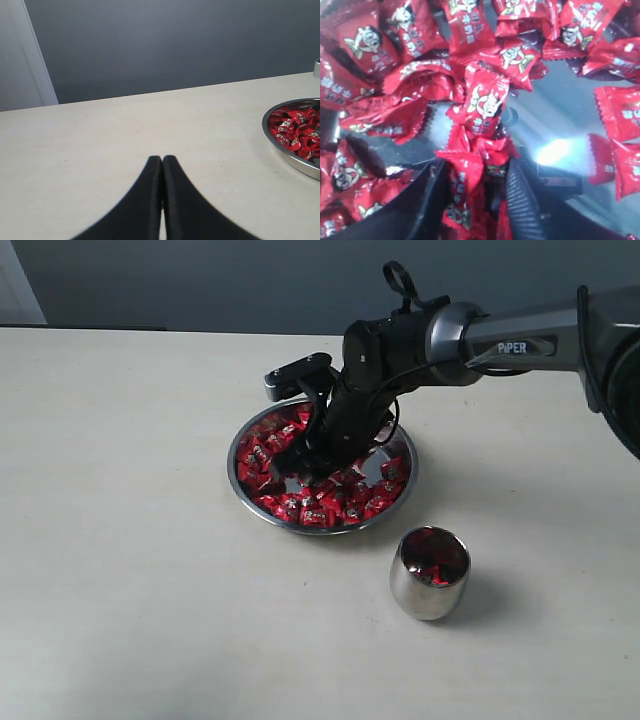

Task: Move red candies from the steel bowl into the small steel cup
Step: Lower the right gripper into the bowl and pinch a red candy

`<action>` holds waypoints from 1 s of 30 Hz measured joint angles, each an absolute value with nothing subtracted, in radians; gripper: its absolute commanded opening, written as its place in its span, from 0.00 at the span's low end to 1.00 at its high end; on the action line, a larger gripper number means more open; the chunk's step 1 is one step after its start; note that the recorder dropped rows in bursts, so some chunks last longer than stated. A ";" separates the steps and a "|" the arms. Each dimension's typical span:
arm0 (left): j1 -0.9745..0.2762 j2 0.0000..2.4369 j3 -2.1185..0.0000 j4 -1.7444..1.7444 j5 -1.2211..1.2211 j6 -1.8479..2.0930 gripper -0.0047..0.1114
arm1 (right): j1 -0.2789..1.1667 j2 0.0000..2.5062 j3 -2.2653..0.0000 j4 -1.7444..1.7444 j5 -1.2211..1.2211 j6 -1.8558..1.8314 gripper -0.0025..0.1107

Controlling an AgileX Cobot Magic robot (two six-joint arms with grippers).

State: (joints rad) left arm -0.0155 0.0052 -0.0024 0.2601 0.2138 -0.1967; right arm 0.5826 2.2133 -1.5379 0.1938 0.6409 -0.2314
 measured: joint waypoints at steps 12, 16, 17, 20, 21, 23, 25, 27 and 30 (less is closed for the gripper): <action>-0.015 0.005 -0.002 0.260 0.214 -0.197 0.04 | 0.583 2.191 -1.538 0.194 0.649 -0.233 0.02; -0.015 0.005 -0.002 0.260 0.214 -0.197 0.04 | 0.583 2.119 -1.538 0.194 0.674 -0.232 0.02; -0.015 0.005 -0.002 0.260 0.214 -0.197 0.04 | 0.583 2.094 -1.538 0.194 0.681 -0.232 0.02; -0.015 0.005 -0.002 0.260 0.214 -0.197 0.04 | 0.583 2.018 -1.538 0.206 0.726 -0.229 0.02; -0.015 0.005 -0.002 0.260 0.214 -0.197 0.04 | 0.583 1.992 -1.538 0.211 0.751 -0.229 0.02; -0.015 0.005 -0.002 0.260 0.214 -0.197 0.04 | 0.583 1.944 -1.536 0.223 0.804 -0.229 0.02; -0.015 0.005 -0.002 0.260 0.214 -0.197 0.04 | 0.583 1.889 -1.516 0.229 0.845 -0.229 0.02; -0.015 0.005 -0.002 0.260 0.214 -0.197 0.04 | 0.583 1.825 -1.469 0.236 0.867 -0.229 0.02; -0.015 0.005 -0.002 0.260 0.214 -0.197 0.04 | 0.583 1.721 -1.363 0.238 0.871 -0.229 0.02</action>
